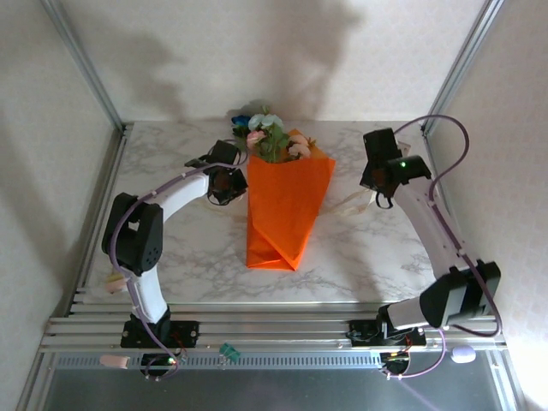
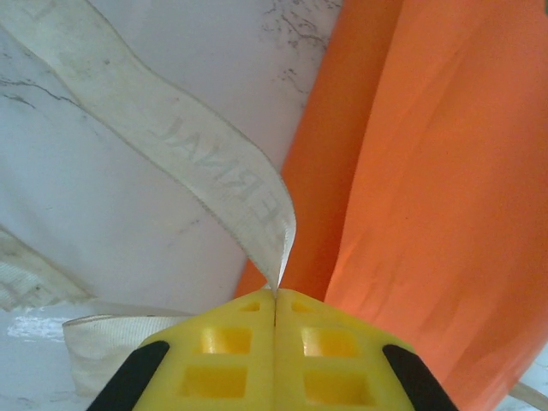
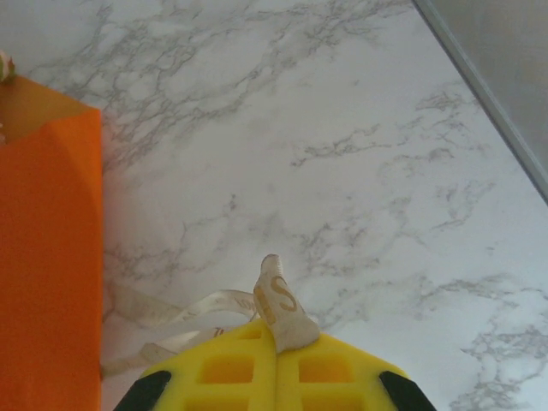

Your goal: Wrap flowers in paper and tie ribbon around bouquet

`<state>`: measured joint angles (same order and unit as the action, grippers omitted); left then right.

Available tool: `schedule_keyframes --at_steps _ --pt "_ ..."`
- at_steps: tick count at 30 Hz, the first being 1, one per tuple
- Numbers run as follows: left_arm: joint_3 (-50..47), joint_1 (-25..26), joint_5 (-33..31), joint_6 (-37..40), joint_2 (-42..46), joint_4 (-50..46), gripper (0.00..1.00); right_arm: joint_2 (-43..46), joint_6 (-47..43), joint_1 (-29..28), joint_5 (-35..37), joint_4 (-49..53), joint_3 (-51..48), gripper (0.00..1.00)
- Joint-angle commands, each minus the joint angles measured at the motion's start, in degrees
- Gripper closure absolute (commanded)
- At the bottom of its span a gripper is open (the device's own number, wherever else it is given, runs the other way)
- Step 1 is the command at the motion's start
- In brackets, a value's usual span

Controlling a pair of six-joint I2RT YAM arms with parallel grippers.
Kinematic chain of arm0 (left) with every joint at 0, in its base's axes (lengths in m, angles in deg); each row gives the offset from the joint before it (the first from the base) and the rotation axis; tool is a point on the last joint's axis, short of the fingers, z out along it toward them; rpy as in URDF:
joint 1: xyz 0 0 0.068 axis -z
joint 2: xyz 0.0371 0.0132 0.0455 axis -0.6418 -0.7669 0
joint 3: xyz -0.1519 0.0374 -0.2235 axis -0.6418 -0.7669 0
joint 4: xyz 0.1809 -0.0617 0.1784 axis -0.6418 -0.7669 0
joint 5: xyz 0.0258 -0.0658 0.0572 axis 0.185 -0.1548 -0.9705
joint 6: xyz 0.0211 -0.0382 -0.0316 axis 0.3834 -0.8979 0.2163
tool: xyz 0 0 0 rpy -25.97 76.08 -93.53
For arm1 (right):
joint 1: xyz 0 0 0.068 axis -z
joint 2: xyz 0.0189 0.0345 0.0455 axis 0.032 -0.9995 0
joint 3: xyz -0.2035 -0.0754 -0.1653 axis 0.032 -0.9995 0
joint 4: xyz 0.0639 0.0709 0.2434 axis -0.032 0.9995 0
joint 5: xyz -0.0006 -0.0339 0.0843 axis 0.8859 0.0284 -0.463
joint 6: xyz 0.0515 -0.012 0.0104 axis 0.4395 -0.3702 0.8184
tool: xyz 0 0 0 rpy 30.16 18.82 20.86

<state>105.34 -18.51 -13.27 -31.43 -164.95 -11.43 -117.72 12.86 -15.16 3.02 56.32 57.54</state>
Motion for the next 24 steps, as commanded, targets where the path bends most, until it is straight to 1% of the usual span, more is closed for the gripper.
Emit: schedule_keyframes --at_steps 1,4,7,9,11,13,14,16,19,22,24 --pt "-0.4 0.3 -1.2 0.3 -0.6 -1.1 1.0 6.1 1.1 -1.2 3.3 3.3 -3.1 1.0" --pt "-0.4 0.3 -0.6 0.5 -0.6 -1.0 1.0 9.9 0.0 -2.0 3.4 3.2 -4.4 1.0" --pt "-0.5 0.4 -0.4 0.7 -0.7 -1.1 1.0 12.4 -3.8 -2.4 -1.6 -2.3 -6.2 0.99" --pt "-0.4 0.3 -0.9 0.8 -0.8 -1.4 1.0 11.8 -6.8 -3.0 -3.5 -6.5 -6.3 0.98" --pt "0.0 0.2 -2.1 1.0 -0.8 -2.2 1.0 9.2 -8.8 -3.0 -7.1 -10.6 -5.9 0.98" --pt "0.4 -0.2 -4.1 1.3 -0.4 -3.2 1.0 4.4 -9.1 -2.9 -11.0 -12.5 -3.7 1.0" --pt "0.7 -0.5 -5.4 1.4 -0.2 -3.9 1.0 2.0 -9.6 -2.9 -13.7 -13.2 -2.4 1.0" --pt "0.9 -1.6 -8.1 1.6 0.9 -4.6 1.0 -2.9 -8.6 -3.0 -16.7 -13.0 0.5 1.0" --pt "1.5 -3.7 -8.3 2.1 1.9 -4.2 1.0 -8.0 -6.5 -2.7 -20.8 -14.2 1.7 1.0" --pt "4.1 -4.7 -9.0 3.1 1.2 -5.9 1.0 -12.7 -5.6 -2.8 -26.5 -14.3 3.6 1.0" --pt "4.9 -4.8 -7.3 3.8 0.4 -5.5 1.0 -15.3 -4.9 -2.7 -30.8 -14.1 4.6 1.0"
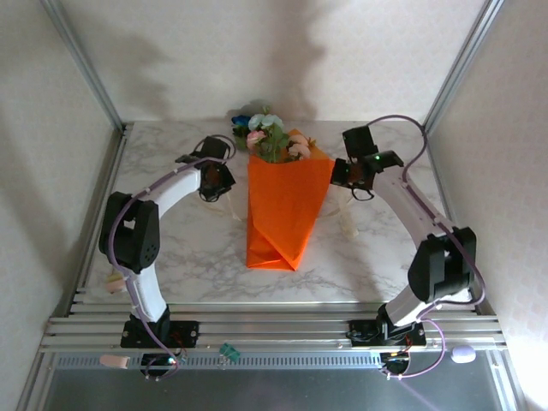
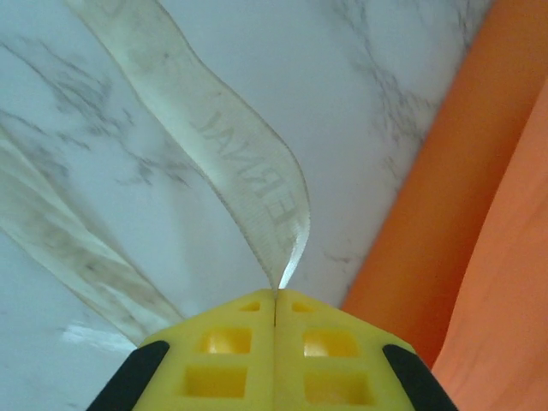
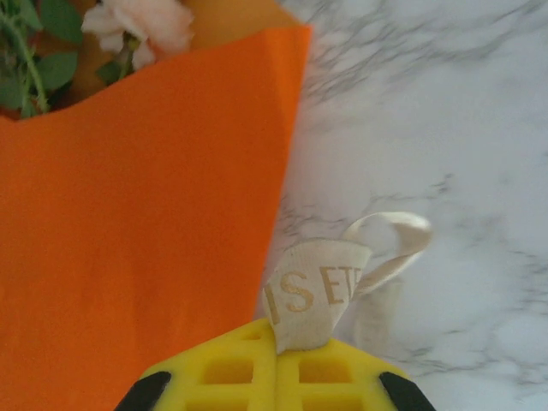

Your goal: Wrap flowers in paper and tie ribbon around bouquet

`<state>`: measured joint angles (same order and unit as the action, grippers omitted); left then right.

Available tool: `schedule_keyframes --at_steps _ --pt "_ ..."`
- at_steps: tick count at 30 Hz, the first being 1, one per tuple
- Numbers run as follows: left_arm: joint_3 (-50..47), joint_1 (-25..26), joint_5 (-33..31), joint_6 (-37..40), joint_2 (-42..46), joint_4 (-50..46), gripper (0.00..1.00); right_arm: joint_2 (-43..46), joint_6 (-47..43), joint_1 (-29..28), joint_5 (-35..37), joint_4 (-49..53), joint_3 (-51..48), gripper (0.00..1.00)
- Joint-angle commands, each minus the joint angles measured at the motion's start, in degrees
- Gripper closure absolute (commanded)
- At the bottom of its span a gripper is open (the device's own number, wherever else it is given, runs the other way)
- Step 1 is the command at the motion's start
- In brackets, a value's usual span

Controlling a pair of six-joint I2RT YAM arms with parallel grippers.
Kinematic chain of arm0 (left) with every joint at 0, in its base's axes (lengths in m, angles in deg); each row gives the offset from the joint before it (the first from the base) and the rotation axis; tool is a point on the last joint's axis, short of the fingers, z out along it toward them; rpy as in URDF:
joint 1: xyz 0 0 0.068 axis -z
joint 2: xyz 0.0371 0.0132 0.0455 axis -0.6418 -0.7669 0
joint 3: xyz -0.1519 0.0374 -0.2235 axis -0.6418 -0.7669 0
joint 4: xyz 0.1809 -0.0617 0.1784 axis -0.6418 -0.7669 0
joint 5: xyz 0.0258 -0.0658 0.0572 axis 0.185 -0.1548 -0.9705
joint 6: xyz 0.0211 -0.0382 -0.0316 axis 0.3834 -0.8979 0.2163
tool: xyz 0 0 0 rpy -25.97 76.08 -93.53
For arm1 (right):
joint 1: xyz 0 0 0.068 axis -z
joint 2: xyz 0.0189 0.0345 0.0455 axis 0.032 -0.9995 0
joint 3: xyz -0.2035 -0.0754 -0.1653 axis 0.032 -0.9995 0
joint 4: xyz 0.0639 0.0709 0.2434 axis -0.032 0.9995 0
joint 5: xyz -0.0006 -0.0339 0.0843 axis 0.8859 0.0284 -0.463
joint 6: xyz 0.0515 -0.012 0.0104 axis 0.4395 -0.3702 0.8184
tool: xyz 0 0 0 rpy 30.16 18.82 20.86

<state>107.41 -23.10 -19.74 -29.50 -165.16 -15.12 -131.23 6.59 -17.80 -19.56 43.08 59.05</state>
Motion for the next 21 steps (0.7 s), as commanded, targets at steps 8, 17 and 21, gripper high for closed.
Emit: schedule_keyframes --at_steps 8,17,21 --pt "10.0 5.8 -2.3 4.4 -1.0 -0.7 1.0 -1.6 6.0 -0.4 -14.0 -1.7 -3.6 1.0" --pt "21.4 18.0 -5.5 14.6 -8.3 -7.3 1.0 2.4 6.0 -0.8 -17.3 -1.4 -9.0 1.0" --pt "24.0 23.2 -3.0 17.5 -14.0 -6.9 1.0 4.3 6.5 -0.8 -16.3 0.2 -11.6 1.0"
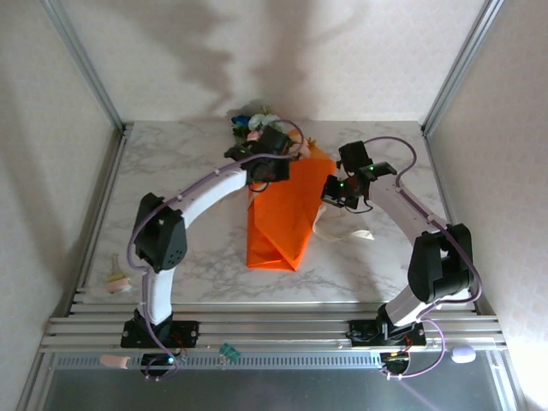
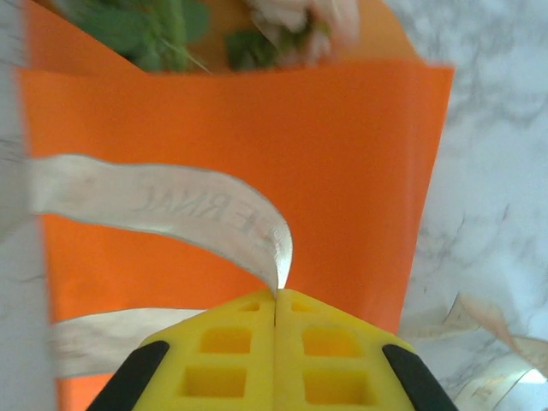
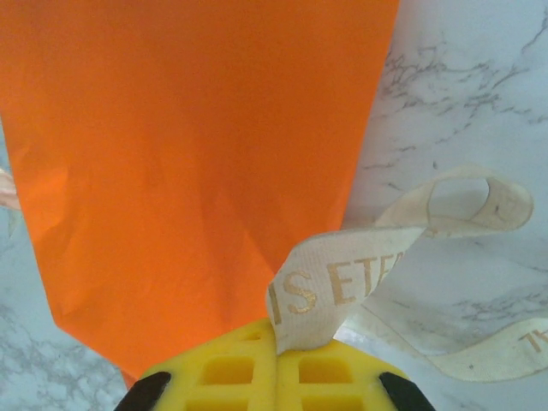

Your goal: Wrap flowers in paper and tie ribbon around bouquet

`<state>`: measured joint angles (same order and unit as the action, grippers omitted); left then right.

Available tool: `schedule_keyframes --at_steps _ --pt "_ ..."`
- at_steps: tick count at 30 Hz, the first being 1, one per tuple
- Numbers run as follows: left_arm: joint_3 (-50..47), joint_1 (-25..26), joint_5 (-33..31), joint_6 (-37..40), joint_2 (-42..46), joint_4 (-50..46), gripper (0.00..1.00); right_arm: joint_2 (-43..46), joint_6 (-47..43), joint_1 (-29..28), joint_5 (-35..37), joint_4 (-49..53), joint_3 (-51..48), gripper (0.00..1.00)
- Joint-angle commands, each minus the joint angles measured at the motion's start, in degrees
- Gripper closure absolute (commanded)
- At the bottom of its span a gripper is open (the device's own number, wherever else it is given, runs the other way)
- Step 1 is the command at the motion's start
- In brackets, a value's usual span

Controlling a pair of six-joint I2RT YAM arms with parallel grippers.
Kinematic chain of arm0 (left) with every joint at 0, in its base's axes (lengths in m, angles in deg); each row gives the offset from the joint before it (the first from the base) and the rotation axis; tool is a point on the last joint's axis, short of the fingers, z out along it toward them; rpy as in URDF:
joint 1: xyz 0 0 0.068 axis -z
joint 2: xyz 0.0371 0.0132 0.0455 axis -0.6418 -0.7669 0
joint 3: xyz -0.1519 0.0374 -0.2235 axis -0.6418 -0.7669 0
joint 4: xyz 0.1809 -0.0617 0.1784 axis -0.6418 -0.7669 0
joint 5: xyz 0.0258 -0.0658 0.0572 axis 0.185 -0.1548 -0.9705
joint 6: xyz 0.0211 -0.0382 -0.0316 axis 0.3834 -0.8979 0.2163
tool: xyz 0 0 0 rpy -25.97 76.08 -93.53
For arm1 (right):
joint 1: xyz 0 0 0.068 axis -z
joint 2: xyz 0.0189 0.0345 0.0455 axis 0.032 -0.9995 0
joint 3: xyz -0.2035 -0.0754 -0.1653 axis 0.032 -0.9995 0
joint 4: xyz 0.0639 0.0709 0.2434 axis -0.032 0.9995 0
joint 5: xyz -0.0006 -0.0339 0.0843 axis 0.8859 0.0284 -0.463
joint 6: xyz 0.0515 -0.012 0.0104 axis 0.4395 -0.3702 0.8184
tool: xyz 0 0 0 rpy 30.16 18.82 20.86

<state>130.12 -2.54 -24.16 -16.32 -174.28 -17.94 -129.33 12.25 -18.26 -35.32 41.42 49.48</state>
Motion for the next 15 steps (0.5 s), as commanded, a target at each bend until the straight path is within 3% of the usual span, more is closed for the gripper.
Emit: schedule_keyframes --at_steps 1,3,6,10,15 --pt "2.2 3.2 0.9 3.8 -5.9 -4.8 0.94 3.1 0.8 -0.3 -0.3 1.9 -3.1 1.0" --pt "3.8 3.7 -2.7 1.3 -6.4 -6.2 0.6 4.4 1.0 -0.3 0.1 2.2 -5.0 1.0" --pt "3.3 3.4 -8.7 -2.1 -2.2 -6.5 0.33 5.8 1.1 -0.3 0.2 2.2 -6.9 1.0" --pt "1.4 -0.6 -8.4 -7.6 4.6 -6.3 0.27 6.7 0.9 -0.3 1.0 2.8 -7.5 1.0" --pt "-15.4 -13.6 3.8 -21.8 13.5 -0.4 0.27 6.0 0.7 -0.4 0.5 2.9 -6.6 1.0"
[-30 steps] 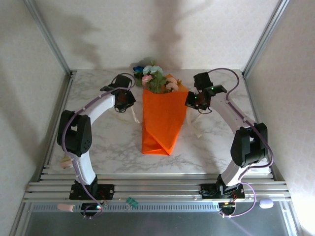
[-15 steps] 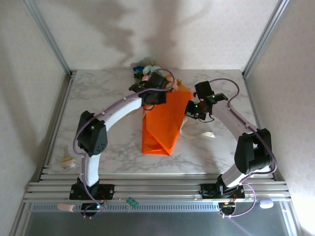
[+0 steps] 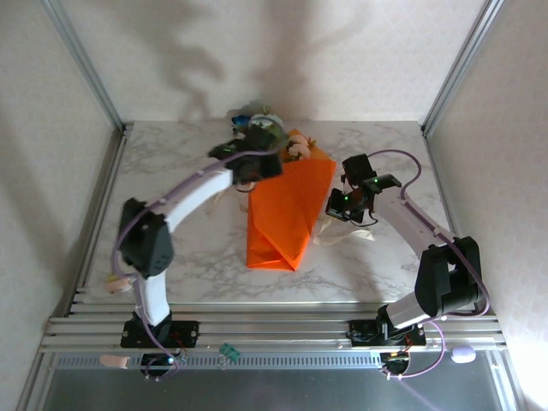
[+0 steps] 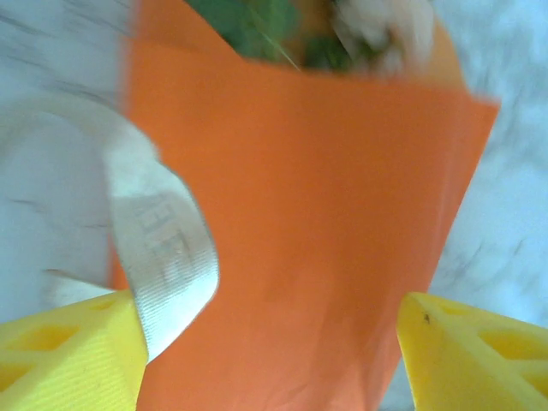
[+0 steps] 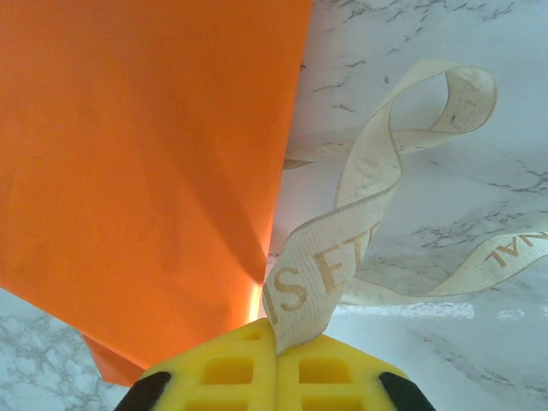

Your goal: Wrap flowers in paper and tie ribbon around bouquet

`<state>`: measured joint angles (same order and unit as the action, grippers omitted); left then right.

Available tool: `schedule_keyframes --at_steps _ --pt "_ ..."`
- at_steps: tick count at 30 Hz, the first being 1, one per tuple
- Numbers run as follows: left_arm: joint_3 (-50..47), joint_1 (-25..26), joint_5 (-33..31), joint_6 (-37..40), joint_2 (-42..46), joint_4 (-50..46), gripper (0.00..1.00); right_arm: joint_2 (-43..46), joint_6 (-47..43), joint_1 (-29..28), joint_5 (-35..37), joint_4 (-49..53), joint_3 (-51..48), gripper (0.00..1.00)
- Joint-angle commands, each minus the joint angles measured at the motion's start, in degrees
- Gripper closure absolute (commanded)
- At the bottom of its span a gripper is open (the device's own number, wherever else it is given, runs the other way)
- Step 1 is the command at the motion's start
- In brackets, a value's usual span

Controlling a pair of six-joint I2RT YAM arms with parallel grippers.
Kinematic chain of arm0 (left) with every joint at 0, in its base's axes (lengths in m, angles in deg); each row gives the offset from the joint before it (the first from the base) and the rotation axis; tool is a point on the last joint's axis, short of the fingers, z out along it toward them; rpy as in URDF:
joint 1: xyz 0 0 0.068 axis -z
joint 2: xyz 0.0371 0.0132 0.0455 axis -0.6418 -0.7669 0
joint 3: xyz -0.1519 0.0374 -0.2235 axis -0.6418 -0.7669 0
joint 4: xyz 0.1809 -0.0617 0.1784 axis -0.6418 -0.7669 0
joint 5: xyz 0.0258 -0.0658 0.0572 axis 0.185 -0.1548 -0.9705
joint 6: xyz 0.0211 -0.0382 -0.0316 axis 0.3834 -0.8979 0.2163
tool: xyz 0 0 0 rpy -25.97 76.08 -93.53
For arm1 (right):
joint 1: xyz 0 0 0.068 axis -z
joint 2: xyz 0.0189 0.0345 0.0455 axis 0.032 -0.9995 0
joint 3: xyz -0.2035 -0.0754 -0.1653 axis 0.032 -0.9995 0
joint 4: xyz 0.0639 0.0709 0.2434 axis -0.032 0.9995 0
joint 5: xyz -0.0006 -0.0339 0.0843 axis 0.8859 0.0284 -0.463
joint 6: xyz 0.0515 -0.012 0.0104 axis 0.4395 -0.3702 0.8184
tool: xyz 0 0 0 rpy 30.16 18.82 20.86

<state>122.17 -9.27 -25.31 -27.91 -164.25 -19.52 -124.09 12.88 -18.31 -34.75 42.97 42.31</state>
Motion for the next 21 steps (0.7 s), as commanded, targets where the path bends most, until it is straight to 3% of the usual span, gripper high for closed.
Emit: schedule_keyframes --at_steps 1,7,12,14,16,19,21 --pt "-10.0 -9.1 6.0 -12.4 4.4 2.3 0.27 0.7 0.2 -0.4 -0.2 1.1 0.6 1.0" --pt "-15.3 -17.9 14.5 -20.7 0.6 13.5 0.3 1.0 0.4 -0.5 0.0 0.8 1.3 1.0" --pt "-12.0 -18.3 14.4 -20.0 -1.6 13.5 0.52 0.6 0.4 -0.4 0.0 1.2 2.1 1.0" --pt "-11.0 -18.3 11.1 -18.3 -1.5 8.3 0.49 0.6 0.4 -0.4 0.2 1.0 2.3 1.0" --pt "-11.9 -18.6 7.3 -16.3 -0.1 5.9 0.4 0.5 0.5 -0.4 0.3 1.0 2.3 1.0" --pt "-9.9 -19.5 6.1 -9.6 -2.5 3.7 0.41 0.8 0.5 -0.5 0.2 1.0 2.1 1.0" --pt "-5.9 -19.6 9.4 -6.2 -7.9 2.2 0.44 1.0 0.5 -0.5 0.1 1.0 1.9 1.0"
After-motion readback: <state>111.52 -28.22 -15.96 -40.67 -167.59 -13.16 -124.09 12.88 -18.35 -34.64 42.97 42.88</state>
